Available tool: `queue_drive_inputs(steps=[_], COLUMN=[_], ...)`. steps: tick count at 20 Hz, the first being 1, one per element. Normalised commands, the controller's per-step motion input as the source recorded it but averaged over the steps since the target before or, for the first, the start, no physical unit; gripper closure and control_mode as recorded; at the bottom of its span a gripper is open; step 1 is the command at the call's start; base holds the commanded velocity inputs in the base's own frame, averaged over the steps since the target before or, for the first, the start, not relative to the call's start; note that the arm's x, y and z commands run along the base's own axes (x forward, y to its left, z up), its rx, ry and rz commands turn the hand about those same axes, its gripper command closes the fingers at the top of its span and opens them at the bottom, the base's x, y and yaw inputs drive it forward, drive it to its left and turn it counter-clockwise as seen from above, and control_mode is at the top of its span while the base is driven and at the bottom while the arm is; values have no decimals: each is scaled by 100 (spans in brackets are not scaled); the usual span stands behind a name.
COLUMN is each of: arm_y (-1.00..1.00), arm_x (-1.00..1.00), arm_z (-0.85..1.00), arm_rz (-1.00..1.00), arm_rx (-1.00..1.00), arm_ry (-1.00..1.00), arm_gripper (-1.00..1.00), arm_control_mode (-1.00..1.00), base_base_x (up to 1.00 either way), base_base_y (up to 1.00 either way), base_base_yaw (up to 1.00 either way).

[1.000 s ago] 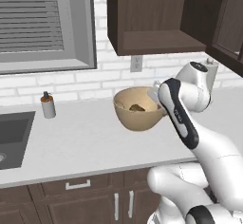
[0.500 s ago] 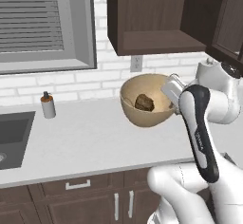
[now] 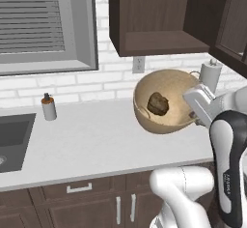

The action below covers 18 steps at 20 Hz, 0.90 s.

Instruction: Open the cabinet, pick up the bread from the cabinet and place it in the basket. Then move the basket to the dining counter.

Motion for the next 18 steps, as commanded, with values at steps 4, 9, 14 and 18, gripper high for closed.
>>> queue_drive_inputs(steps=[4,9,14,18], arm_y=[-3,0,0,0], arm_x=[-57,0,0,0], arm_z=[12,0,0,0], arm_rz=[0,0,0,0], arm_rx=[0,0,0,0], arm_ry=[0,0,0,0], arm_gripper=[100,100,100,100], arm_control_mode=[100,100,100,100], base_base_x=[-20,-43,-24,0], base_base_y=[-5,46,100,85], base_base_yaw=[0,9,58,81])
